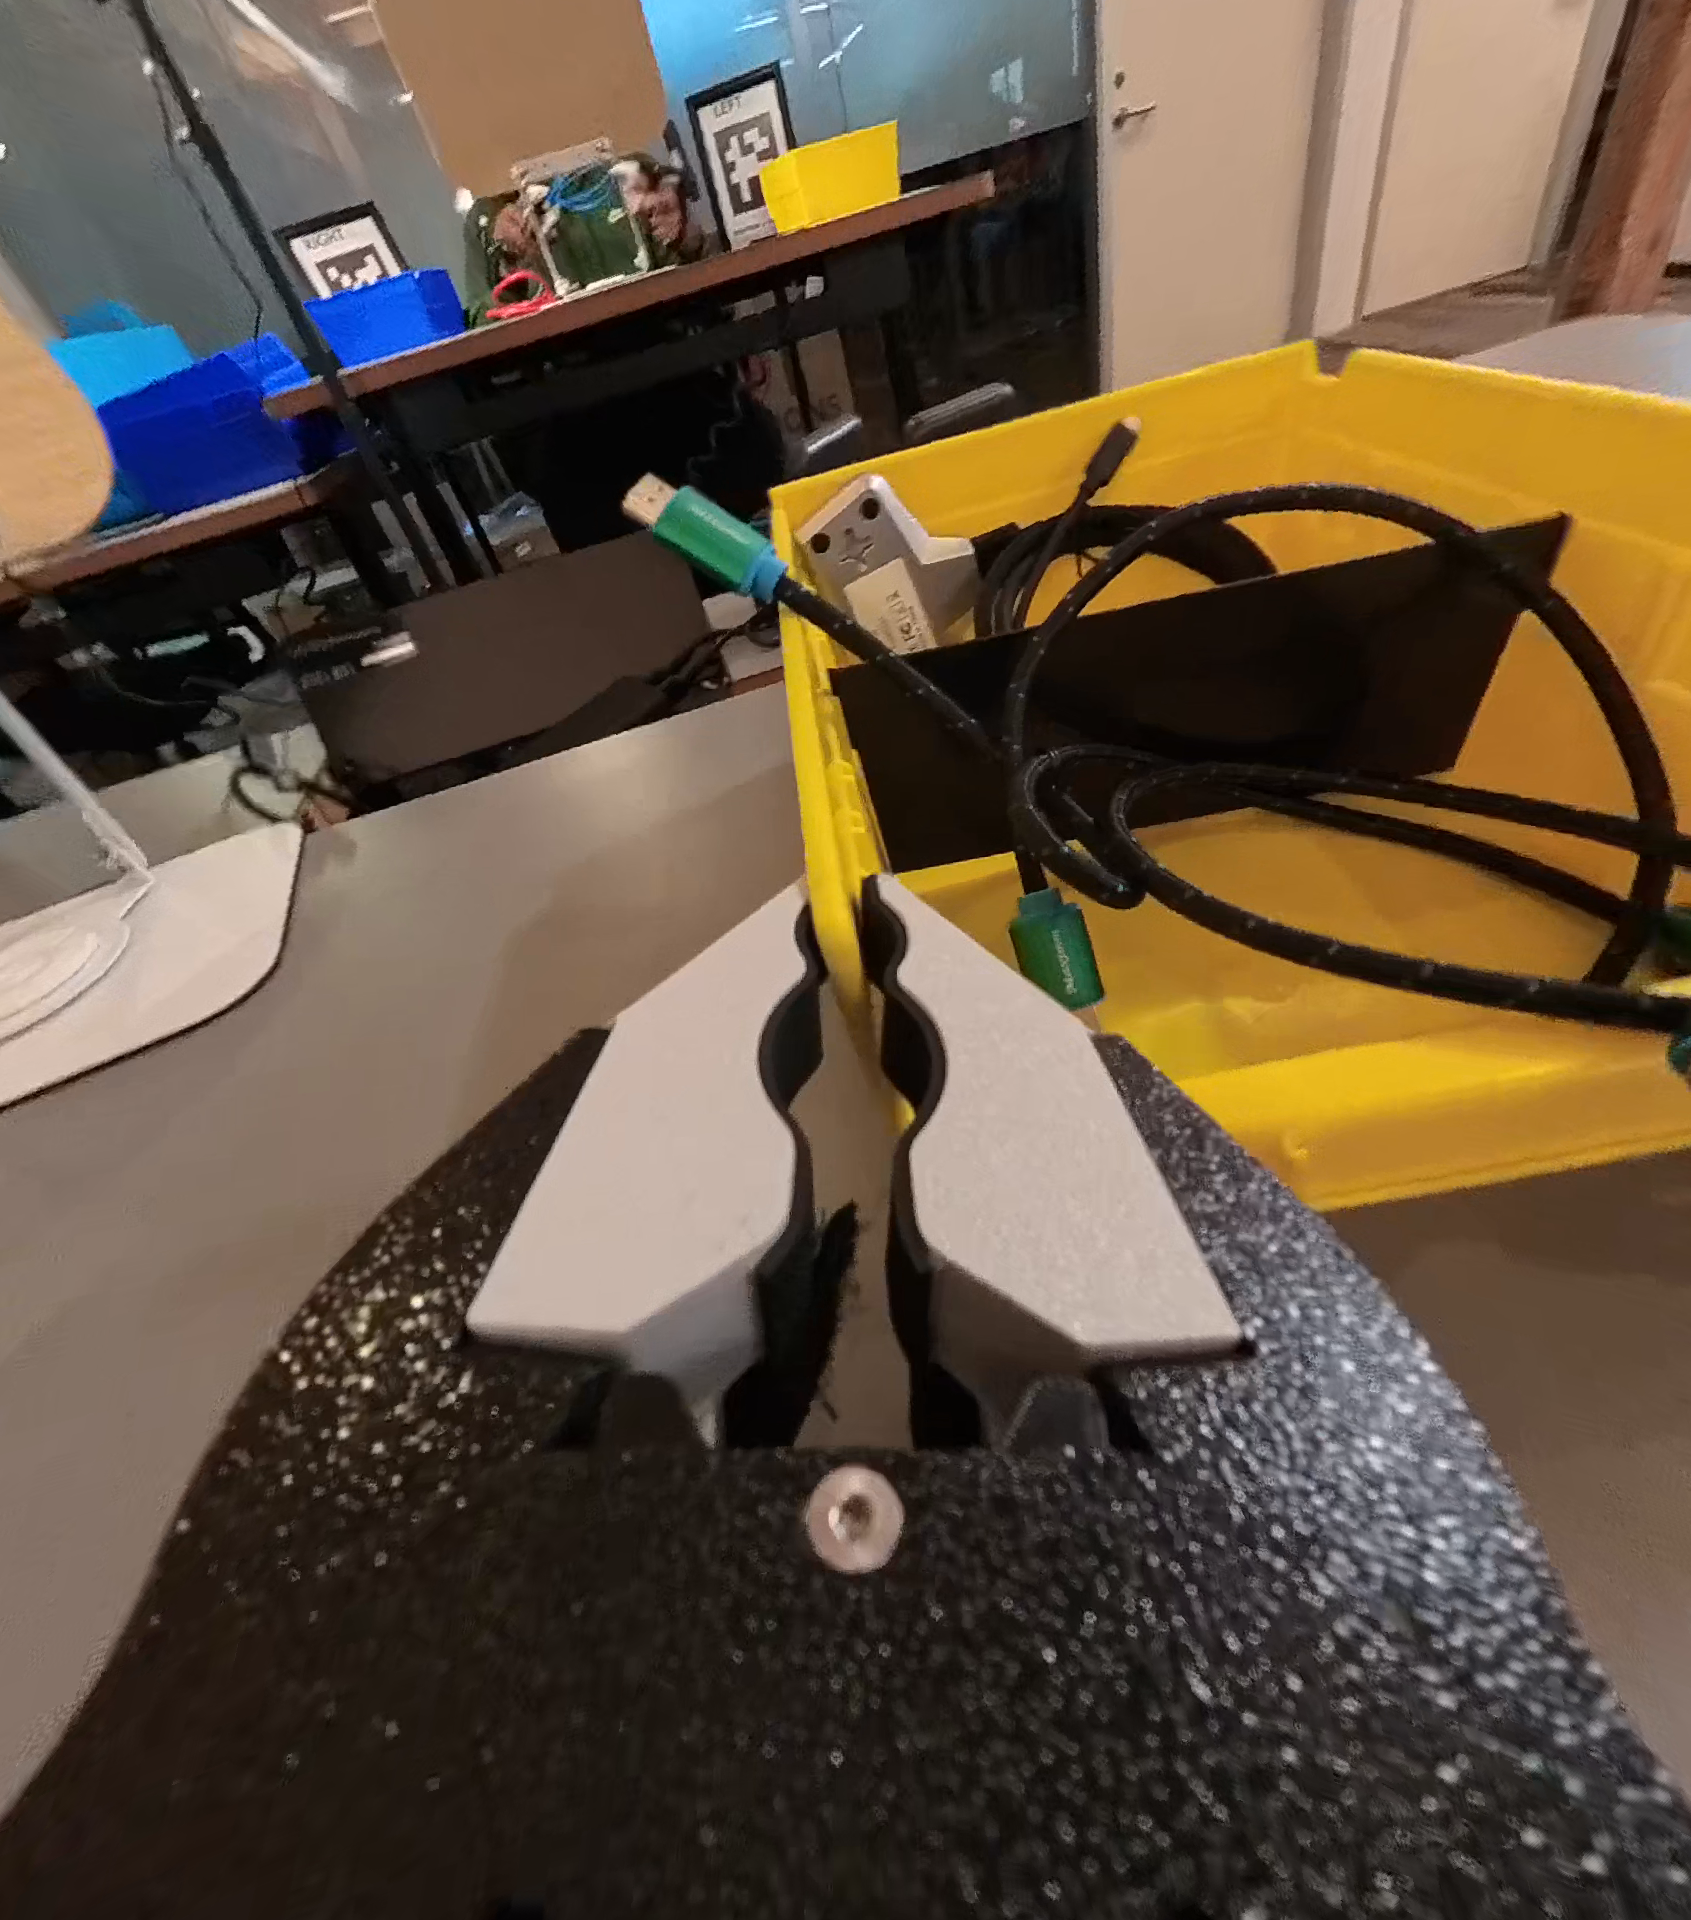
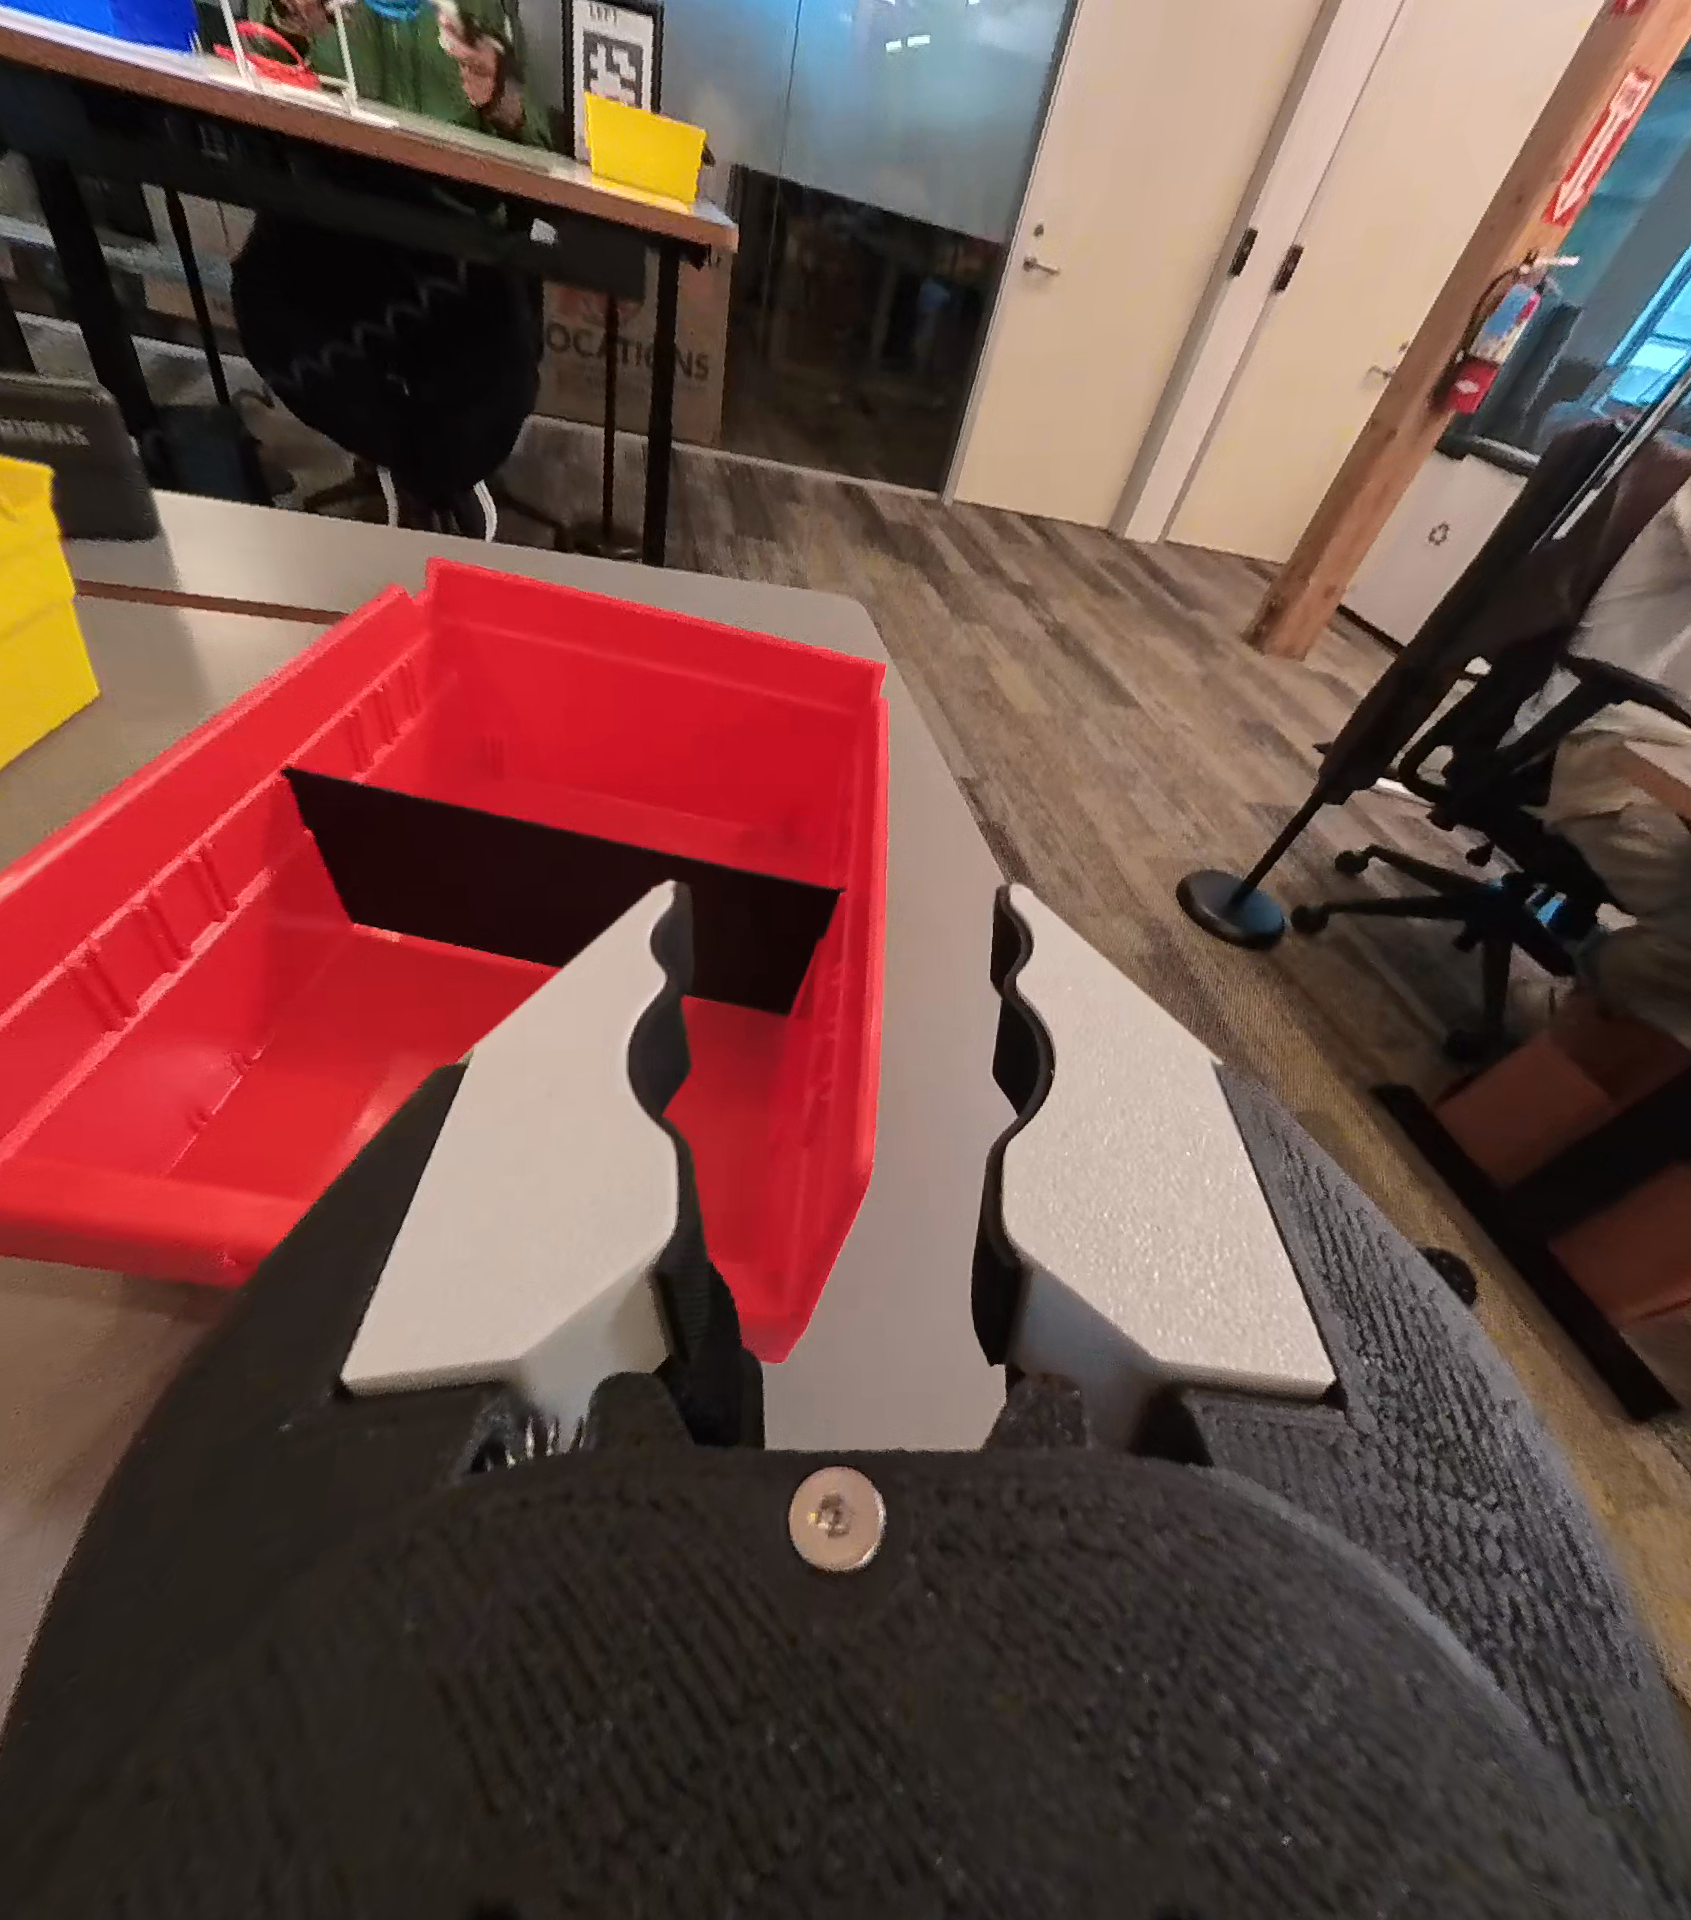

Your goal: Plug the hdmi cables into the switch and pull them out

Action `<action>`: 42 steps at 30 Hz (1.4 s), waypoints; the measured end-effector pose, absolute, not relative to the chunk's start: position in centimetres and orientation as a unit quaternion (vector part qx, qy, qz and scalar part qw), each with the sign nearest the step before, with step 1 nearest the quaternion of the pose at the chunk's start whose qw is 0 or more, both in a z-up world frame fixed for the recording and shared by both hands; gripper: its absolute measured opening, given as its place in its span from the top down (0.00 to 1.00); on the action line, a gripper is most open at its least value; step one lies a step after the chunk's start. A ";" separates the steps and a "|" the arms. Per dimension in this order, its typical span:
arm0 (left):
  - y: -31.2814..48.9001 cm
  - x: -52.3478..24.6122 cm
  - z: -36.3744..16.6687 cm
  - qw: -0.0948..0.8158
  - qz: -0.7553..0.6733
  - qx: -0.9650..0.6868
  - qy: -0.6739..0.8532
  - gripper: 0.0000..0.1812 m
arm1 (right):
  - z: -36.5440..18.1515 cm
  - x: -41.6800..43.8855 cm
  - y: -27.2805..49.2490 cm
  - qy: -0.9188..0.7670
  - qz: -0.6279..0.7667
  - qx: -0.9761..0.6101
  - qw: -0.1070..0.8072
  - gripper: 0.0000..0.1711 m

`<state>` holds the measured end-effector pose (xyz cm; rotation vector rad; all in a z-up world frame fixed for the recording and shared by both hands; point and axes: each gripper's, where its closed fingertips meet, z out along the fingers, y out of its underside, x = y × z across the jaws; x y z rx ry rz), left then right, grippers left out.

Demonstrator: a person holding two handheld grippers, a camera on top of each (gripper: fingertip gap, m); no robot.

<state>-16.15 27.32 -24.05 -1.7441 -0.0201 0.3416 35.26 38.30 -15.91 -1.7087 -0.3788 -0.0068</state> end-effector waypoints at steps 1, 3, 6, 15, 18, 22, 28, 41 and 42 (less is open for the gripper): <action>26.9 -16.7 -24.0 0.630 0.140 -0.763 -0.024 1.00 | -15.5 35.2 38.1 -0.168 -0.004 -0.746 0.644 0.67; 25.6 -17.7 -23.8 0.635 0.112 -0.763 -0.056 1.00 | -14.8 35.3 37.8 -0.173 -0.019 -0.738 0.652 0.68; 22.9 -19.6 -23.5 0.639 0.109 -0.757 -0.080 1.00 | -13.9 35.2 37.3 -0.187 -0.052 -0.726 0.660 0.69; 12.2 -26.3 -23.5 0.639 0.167 -0.739 -0.130 1.00 | -12.5 32.4 36.2 -0.229 -0.031 -0.700 0.676 0.70; 9.2 -28.8 -23.4 0.639 0.181 -0.732 -0.152 1.00 | -12.3 31.9 36.0 -0.233 -0.020 -0.696 0.679 0.70; 6.4 -31.4 -23.3 0.630 0.198 -0.734 -0.157 1.00 | -11.6 30.8 35.4 -0.235 0.006 -0.688 0.686 0.70; 5.1 -33.5 -23.7 0.630 0.175 -0.729 -0.204 1.00 | -9.8 27.1 33.5 -0.263 0.060 -0.658 0.703 0.70; 3.8 -30.6 -13.1 0.721 0.298 -0.607 -0.151 0.72 | -9.9 12.3 28.8 -0.313 0.275 -0.534 0.736 0.68; 5.5 -29.8 -12.5 0.711 0.298 -0.626 -0.118 0.73 | -11.2 10.8 28.7 -0.318 0.284 -0.530 0.734 0.68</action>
